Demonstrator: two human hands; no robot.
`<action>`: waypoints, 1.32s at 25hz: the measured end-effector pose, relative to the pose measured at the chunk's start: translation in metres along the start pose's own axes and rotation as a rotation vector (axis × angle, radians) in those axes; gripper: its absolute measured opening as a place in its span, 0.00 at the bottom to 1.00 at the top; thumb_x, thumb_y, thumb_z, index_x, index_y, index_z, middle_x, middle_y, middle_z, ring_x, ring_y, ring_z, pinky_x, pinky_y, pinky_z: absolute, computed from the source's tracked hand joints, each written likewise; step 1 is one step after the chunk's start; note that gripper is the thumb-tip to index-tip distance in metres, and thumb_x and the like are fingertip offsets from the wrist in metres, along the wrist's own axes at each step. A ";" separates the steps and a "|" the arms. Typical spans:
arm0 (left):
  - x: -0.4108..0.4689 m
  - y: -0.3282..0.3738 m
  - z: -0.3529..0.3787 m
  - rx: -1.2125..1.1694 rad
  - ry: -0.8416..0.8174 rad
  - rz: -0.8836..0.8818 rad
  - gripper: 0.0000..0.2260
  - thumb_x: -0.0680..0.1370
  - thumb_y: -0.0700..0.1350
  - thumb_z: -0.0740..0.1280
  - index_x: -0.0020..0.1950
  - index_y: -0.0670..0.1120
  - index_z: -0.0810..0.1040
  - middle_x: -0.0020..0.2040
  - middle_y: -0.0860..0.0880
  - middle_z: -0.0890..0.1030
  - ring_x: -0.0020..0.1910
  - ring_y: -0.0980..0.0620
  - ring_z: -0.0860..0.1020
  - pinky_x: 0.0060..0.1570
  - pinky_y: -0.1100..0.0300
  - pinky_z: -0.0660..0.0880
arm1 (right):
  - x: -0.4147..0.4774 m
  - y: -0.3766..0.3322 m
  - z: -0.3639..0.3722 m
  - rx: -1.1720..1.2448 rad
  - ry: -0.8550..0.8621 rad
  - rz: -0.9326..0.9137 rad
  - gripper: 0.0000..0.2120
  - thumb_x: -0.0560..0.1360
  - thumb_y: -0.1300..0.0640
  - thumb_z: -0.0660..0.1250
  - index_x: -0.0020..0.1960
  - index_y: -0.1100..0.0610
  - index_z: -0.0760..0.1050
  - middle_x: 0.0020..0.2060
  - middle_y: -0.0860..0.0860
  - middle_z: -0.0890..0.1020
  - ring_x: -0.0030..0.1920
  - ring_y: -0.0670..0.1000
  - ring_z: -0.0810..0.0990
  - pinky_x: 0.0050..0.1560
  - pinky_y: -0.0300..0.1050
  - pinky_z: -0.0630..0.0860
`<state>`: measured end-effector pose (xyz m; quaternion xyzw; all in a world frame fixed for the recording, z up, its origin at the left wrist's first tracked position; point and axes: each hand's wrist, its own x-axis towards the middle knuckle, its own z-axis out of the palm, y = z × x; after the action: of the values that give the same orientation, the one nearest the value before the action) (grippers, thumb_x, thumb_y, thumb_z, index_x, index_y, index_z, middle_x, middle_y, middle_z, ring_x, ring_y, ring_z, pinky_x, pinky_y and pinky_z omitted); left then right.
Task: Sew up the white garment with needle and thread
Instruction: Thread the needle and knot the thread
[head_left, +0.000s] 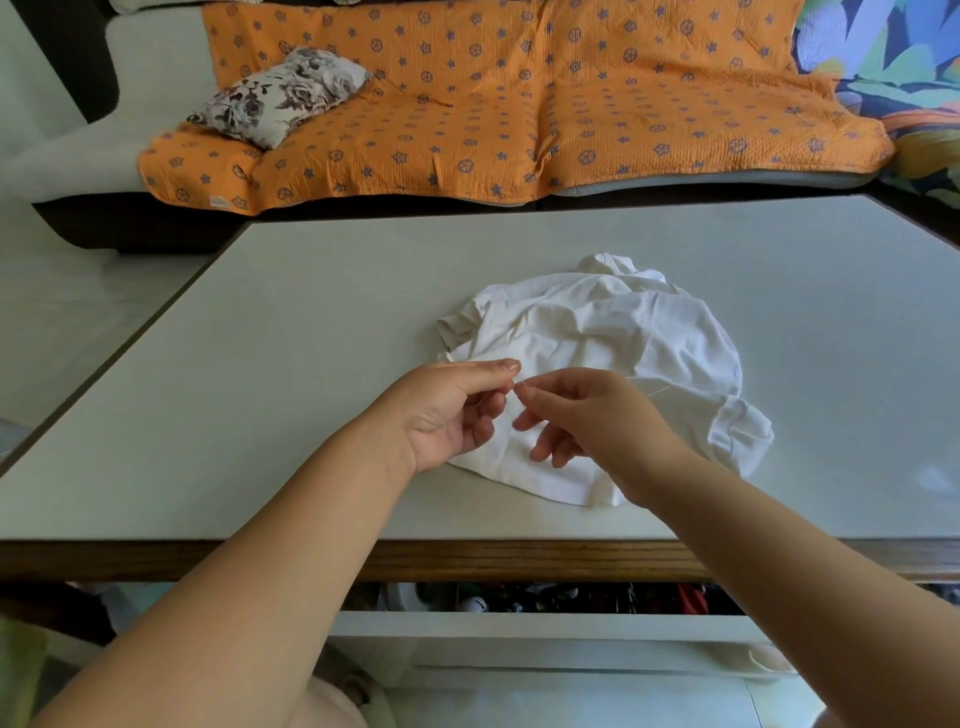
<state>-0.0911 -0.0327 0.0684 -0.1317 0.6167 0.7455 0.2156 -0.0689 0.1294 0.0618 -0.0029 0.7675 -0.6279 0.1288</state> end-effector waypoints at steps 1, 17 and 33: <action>0.000 0.000 -0.001 -0.022 -0.002 -0.007 0.02 0.75 0.42 0.72 0.43 0.47 0.80 0.33 0.54 0.78 0.29 0.60 0.75 0.28 0.69 0.69 | -0.001 0.000 0.001 -0.019 0.017 -0.005 0.05 0.79 0.56 0.68 0.50 0.57 0.81 0.35 0.51 0.84 0.28 0.47 0.80 0.30 0.38 0.75; 0.007 0.006 -0.010 -0.183 0.040 0.003 0.03 0.75 0.43 0.72 0.43 0.46 0.79 0.34 0.54 0.78 0.28 0.60 0.74 0.26 0.68 0.69 | -0.004 -0.006 -0.037 -0.524 -0.083 0.109 0.06 0.76 0.56 0.71 0.42 0.56 0.83 0.32 0.48 0.84 0.28 0.46 0.83 0.26 0.35 0.71; 0.006 0.008 -0.013 -0.203 0.050 0.021 0.04 0.75 0.43 0.72 0.42 0.47 0.79 0.33 0.54 0.78 0.28 0.60 0.74 0.25 0.68 0.69 | -0.006 -0.005 -0.053 -0.740 -0.187 0.218 0.05 0.75 0.55 0.72 0.42 0.55 0.81 0.35 0.49 0.83 0.31 0.48 0.84 0.28 0.34 0.73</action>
<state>-0.1015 -0.0454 0.0703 -0.1649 0.5444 0.8029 0.1780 -0.0743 0.1807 0.0774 -0.0247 0.9228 -0.2884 0.2542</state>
